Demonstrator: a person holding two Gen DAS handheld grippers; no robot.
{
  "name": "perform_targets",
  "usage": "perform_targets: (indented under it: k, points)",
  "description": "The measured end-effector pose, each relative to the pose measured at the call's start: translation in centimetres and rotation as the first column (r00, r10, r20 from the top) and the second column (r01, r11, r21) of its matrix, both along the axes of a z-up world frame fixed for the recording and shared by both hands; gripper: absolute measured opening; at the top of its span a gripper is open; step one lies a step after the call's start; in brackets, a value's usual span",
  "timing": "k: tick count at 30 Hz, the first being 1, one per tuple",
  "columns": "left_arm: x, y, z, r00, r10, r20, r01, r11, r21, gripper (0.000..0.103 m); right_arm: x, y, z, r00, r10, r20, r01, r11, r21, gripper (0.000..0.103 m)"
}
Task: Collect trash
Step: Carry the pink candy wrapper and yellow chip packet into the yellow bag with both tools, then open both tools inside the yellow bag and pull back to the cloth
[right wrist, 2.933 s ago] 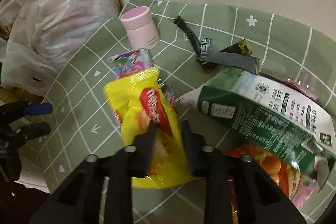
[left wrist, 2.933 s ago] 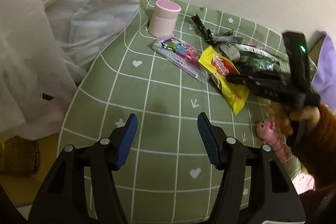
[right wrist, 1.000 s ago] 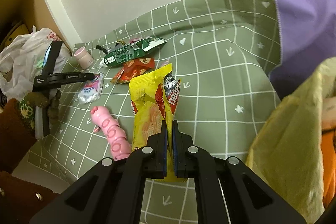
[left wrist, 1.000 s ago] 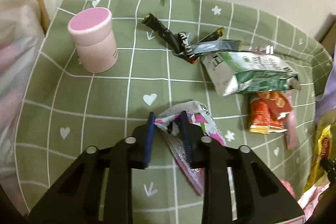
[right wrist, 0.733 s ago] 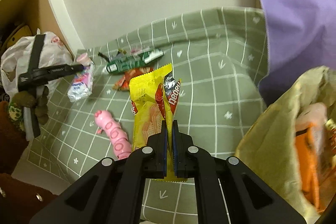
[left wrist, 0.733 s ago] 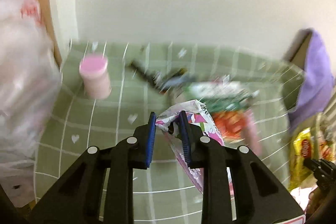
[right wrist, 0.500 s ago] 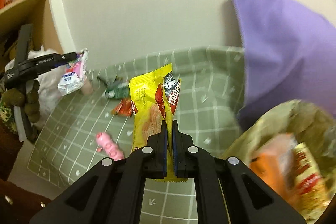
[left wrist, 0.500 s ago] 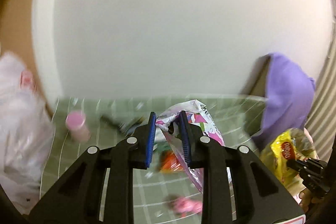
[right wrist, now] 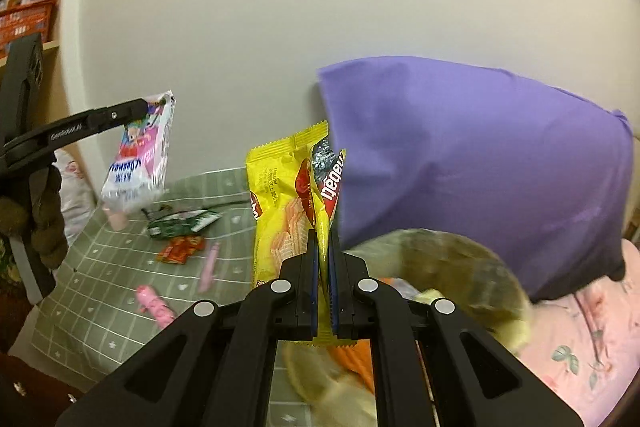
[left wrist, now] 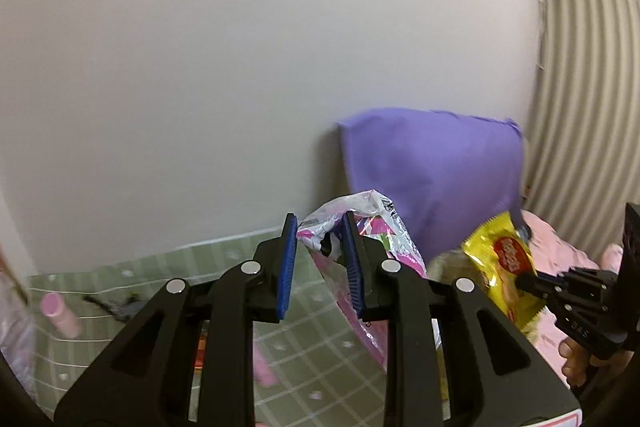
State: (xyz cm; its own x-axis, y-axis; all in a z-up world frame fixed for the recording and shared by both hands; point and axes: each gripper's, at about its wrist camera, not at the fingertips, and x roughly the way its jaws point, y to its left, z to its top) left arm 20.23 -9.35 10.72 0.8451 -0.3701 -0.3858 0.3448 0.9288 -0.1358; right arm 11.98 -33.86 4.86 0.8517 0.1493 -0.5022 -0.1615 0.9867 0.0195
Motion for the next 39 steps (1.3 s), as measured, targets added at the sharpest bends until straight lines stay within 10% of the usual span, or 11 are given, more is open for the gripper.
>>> perform_targets:
  k: [20,31,39]
  points:
    - [1.3,-13.3,-2.1,0.969,-0.235,-0.074,0.237,0.971,0.02,0.022,-2.0,-8.6,-1.2,0.986,-0.165,-0.018,0.165,0.985,0.041,0.006]
    - [5.8,-20.1,-12.9,0.9,-0.284,-0.332,0.301,0.954,-0.001,0.022,0.8,-10.0,-3.3,0.988,-0.109,-0.105,0.114,0.993,0.037,0.006]
    - [4.9,-20.0,-14.2,0.879,-0.323,-0.35,0.356,0.934,0.032,0.022,3.7,-8.0,-8.4,0.967,-0.052,-0.249,0.04,0.998,-0.054,0.006]
